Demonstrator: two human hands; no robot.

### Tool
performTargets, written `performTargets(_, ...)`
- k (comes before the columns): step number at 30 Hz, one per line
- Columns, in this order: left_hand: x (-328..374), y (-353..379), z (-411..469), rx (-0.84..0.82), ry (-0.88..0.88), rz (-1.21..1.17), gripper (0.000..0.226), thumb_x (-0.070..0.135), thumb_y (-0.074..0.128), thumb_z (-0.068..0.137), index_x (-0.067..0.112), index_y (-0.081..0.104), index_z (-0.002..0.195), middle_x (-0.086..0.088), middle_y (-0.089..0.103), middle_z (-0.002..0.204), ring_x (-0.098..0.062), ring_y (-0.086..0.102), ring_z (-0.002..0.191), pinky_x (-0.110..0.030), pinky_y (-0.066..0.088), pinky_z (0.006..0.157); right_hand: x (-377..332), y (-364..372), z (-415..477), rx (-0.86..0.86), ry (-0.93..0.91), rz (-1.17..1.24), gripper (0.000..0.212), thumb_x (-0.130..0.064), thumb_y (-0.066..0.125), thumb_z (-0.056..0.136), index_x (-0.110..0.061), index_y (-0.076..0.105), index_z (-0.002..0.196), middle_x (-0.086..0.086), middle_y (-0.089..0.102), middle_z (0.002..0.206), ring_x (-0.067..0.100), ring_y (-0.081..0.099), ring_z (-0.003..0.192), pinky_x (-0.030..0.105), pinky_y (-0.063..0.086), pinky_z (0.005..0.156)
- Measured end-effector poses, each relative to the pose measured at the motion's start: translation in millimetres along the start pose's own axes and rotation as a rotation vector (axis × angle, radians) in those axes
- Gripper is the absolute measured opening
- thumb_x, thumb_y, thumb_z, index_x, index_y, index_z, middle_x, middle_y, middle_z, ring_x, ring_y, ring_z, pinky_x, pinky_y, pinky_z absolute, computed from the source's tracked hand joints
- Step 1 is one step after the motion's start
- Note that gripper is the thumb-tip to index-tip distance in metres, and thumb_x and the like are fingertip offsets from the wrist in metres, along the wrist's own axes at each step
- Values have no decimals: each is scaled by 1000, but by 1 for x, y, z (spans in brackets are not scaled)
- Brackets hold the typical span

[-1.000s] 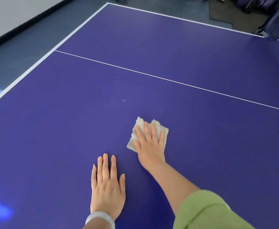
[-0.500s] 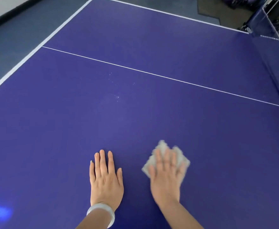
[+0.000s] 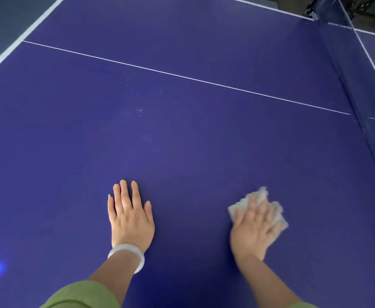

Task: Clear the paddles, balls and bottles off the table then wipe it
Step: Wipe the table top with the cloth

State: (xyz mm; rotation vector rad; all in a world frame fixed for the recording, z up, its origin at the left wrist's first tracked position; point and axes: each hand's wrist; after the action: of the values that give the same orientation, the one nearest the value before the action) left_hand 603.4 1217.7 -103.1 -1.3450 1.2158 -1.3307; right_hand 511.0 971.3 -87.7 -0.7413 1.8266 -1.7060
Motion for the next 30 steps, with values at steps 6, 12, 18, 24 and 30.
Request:
performTargets(6,-1,-2,0,12,8,-28,62,39,23,100,6,28,152,-19,24,158,-34,18,149,-47,9,122,0,0,-67,-79,-870,-125,62,-43,29,101,-24,11,157,3,6,164,28,3,151,60,14,114)
performTargets(12,-12,-17,4,-142,71,-134,69,43,41,99,14,15,156,-12,1,164,-27,-6,152,-42,-4,123,89,5,-23,-80,-236,-41,55,-43,8,101,-33,9,155,3,20,161,25,11,150,60,12,117)
performTargets(18,-25,-23,-63,-153,141,-14,71,56,26,95,13,31,151,-17,23,159,-35,16,149,-52,14,120,21,1,-65,-81,-89,56,56,-44,13,101,-29,6,155,6,12,163,27,3,151,55,-4,119)
performTargets(24,-51,-16,-111,-189,117,14,77,65,9,96,18,26,154,-16,22,160,-36,19,148,-53,13,118,17,4,-124,-65,-940,-68,65,-40,38,96,-22,20,155,4,12,163,30,14,150,58,20,114)
performTargets(30,-60,-12,-107,-259,144,21,84,74,13,91,22,16,156,-13,14,163,-35,12,149,-49,2,117,91,7,-68,-44,-247,-48,60,-40,19,96,-29,18,155,1,21,161,27,10,150,57,6,119)
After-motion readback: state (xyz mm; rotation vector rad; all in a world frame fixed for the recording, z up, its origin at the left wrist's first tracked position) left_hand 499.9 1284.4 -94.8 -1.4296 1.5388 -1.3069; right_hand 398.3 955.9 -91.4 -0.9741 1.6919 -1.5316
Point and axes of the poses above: each hand's wrist, its own z-axis towards the middle knuckle, its own y-axis out of the palm, x = y × z
